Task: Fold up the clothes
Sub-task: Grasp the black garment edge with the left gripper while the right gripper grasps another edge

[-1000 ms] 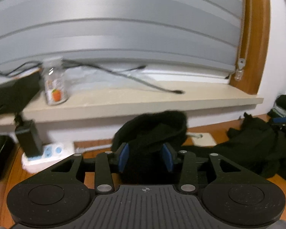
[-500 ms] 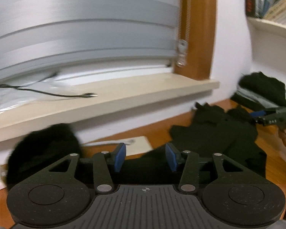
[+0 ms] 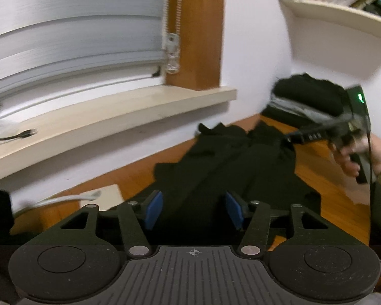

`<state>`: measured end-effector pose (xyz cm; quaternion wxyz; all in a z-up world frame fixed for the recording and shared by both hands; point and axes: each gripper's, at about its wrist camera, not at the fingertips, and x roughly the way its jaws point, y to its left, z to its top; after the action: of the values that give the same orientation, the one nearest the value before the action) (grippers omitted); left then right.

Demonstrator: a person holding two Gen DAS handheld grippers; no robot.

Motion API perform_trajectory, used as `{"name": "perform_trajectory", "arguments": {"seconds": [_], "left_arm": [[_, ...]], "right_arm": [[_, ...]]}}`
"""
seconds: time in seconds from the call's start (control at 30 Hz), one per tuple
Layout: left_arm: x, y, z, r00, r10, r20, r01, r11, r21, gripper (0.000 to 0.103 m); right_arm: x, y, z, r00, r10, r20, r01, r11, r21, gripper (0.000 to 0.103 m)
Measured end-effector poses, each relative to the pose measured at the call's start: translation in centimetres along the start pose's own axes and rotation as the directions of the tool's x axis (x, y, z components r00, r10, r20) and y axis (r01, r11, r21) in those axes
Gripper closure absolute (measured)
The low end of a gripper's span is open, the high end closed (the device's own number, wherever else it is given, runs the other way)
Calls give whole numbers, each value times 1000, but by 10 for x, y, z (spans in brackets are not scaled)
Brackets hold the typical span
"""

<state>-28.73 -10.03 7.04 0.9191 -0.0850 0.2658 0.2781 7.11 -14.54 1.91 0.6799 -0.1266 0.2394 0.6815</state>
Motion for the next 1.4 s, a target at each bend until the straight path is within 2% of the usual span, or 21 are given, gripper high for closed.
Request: {"name": "perform_trajectory", "arguments": {"seconds": [0.03,0.1,0.27,0.37,0.47,0.53,0.63,0.8,0.83,0.87,0.9,1.0,1.1,1.2,1.3,1.4], "left_arm": [[3,-1,1,1000,0,-9,0,1000,7,86],[6,-1,2,1000,10,-16,-10,1000,13,100],[-17,18,7,996,80,38,-79,997,-27,101],[-36,36,7,989,133,64,-129,989,-66,102],[-54,53,8,978,187,88,-178,978,-106,102],[-67,65,9,969,224,103,-209,969,-134,102],[-85,83,10,953,278,124,-255,951,-176,101],[-85,94,-5,957,275,90,-254,946,-200,98],[-84,95,-6,957,275,90,-253,946,-203,94],[-81,95,-6,957,275,94,-251,946,-207,85],[-79,94,-6,958,271,99,-245,946,-211,80],[-74,89,-4,961,250,121,-219,950,-222,79],[-69,75,2,964,223,143,-191,959,-207,79],[-63,53,10,967,195,165,-167,972,-168,79],[-54,28,17,975,148,163,-133,986,-101,79],[-43,6,22,984,97,147,-91,995,-48,79]], "right_arm": [[-2,3,6,1000,-2,19,2,1000,-1,91],[-8,9,18,997,-2,75,1,1000,11,93],[-32,35,64,969,45,244,-43,999,-11,95],[-42,65,95,940,98,327,-80,994,-69,95],[-39,101,118,920,157,359,-117,984,-132,95],[-28,123,124,932,166,323,-113,978,-177,93],[-4,143,116,969,128,210,-79,970,-229,89],[5,125,86,991,75,108,-49,973,-227,68],[4,118,79,994,66,91,-44,972,-229,61],[1,115,71,995,55,80,-36,973,-228,55],[-1,111,63,997,44,69,-28,973,-227,55],[-10,88,44,999,13,33,-5,976,-218,54],[-12,73,23,1000,-2,-18,-2,978,-209,49],[-10,64,3,997,17,-70,-30,984,-177,49],[-6,62,-9,992,76,-103,-90,986,-140,50],[-2,66,-13,990,74,-119,-91,985,-149,50]]}}
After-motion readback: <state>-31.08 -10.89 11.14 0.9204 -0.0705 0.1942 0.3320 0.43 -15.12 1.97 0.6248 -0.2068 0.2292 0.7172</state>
